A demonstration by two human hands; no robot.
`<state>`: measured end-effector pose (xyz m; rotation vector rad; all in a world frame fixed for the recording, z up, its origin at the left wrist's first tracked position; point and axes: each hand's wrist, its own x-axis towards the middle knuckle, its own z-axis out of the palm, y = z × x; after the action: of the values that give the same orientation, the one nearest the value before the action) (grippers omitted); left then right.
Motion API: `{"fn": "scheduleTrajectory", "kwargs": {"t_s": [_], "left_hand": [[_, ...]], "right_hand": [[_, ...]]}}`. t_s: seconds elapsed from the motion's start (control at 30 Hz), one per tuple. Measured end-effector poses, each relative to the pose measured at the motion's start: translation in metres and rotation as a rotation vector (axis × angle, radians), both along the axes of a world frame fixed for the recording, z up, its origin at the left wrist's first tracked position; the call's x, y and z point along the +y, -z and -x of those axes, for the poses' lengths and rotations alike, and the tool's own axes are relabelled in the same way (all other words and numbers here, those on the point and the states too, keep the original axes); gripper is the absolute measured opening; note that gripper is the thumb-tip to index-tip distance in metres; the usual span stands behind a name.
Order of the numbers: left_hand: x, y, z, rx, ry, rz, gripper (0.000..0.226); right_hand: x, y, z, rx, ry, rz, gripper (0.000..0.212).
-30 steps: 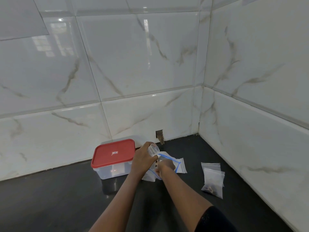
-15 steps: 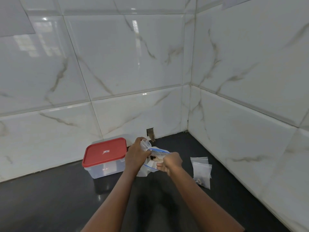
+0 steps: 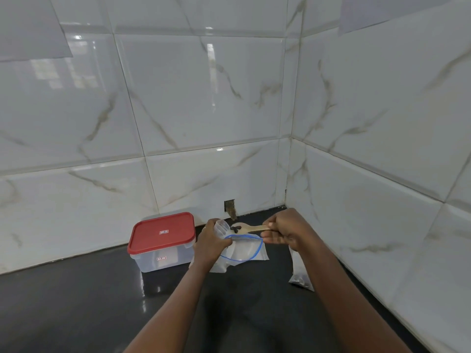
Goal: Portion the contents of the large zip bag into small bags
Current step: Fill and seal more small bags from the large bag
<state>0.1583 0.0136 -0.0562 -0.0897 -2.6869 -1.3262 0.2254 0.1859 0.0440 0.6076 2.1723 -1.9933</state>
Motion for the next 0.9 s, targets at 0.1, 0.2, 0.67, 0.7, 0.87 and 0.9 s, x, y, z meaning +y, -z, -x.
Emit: {"fn": "scheduleTrajectory", "kwargs": {"t_s": [0.1, 0.2, 0.67, 0.7, 0.87, 0.9], "left_hand": [[0.003, 0.003, -0.002, 0.014, 0.016, 0.012, 0.061], [0.005, 0.004, -0.002, 0.012, 0.009, 0.017, 0.064], [-0.011, -0.007, 0.0, 0.11, -0.058, -0.105, 0.04], [-0.012, -0.008, 0.0, 0.115, -0.051, -0.114, 0.041], [-0.016, -0.006, -0.012, 0.172, -0.147, -0.374, 0.041], [-0.018, -0.005, -0.015, 0.189, -0.188, -0.463, 0.045]], "right_hand": [[-0.018, -0.002, 0.0, 0.106, -0.032, -0.213, 0.025], [-0.034, 0.002, -0.001, 0.281, -0.159, -0.628, 0.025], [-0.021, -0.009, -0.003, 0.426, 0.013, -0.69, 0.024], [-0.019, -0.011, -0.005, 0.425, 0.038, -0.625, 0.024], [-0.022, 0.002, -0.004, 0.367, 0.035, -0.63, 0.026], [-0.025, 0.006, -0.002, 0.35, -0.008, -0.636, 0.027]]}}
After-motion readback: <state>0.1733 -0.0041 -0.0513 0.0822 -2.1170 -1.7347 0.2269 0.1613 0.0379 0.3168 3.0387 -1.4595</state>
